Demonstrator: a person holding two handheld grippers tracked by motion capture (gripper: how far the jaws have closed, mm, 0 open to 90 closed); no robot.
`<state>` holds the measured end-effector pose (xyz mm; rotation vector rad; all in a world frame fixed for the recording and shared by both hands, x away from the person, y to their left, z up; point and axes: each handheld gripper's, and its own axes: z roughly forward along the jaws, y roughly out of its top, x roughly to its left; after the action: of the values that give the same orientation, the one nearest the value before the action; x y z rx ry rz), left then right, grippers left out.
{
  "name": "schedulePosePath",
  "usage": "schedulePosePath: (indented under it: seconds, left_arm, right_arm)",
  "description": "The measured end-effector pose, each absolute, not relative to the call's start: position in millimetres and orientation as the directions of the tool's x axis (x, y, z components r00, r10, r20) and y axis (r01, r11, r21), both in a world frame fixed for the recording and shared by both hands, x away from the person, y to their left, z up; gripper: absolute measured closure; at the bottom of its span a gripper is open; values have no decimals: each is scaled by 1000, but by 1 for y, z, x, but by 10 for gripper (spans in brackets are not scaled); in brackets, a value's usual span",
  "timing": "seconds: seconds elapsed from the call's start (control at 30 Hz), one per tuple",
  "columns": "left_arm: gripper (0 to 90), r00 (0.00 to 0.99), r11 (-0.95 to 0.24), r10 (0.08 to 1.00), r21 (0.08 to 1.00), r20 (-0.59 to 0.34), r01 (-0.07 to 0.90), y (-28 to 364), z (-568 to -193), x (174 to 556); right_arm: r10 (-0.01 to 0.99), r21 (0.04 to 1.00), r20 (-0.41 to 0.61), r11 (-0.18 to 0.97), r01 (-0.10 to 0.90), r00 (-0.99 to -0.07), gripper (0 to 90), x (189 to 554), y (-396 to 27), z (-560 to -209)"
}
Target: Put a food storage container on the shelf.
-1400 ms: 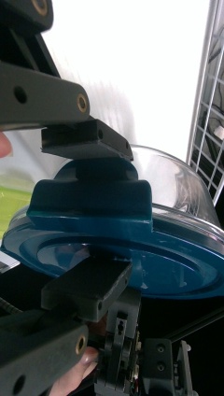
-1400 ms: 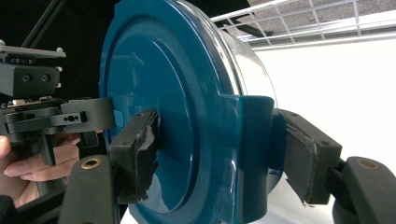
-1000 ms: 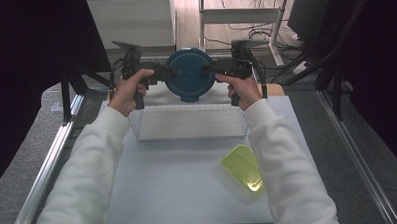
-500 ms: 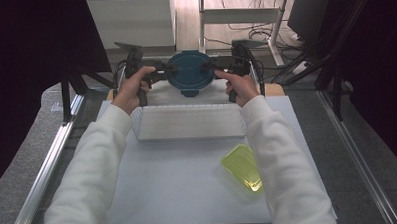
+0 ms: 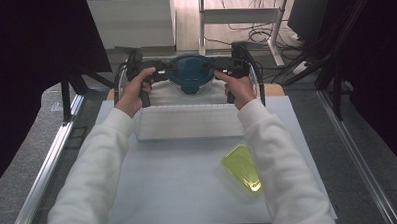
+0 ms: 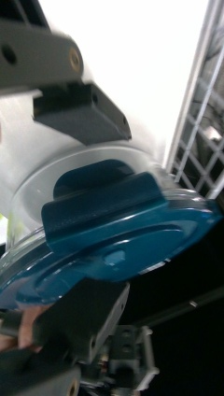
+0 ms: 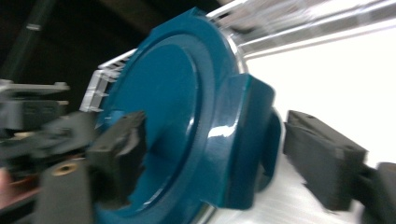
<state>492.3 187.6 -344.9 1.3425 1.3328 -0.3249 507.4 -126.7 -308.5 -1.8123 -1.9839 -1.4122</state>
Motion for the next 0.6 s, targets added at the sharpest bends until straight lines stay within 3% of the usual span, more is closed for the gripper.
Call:
schedulePosePath:
  seconds: [0.07, 0.23, 0.33, 0.6]
  left_arm:
    - [186, 345, 307, 531, 555, -774, 773, 194, -340, 484]
    - [185, 398, 291, 599, 652, -695, 701, 200, -332, 459]
    - [186, 450, 216, 672, 737, -588, 641, 201, -334, 425]
    - [208, 523, 73, 723, 802, -452, 592, 199, -354, 360]
  right_arm:
    - [778, 609, 539, -95, 787, -323, 117, 496, -125, -299]
    - [813, 723, 405, -4, 691, -418, 83, 472, -126, -288]
    - [782, 771, 382, 25, 637, -492, 129, 449, -139, -286]
    - [725, 832, 288, 135, 539, -626, 211, 396, -160, -301]
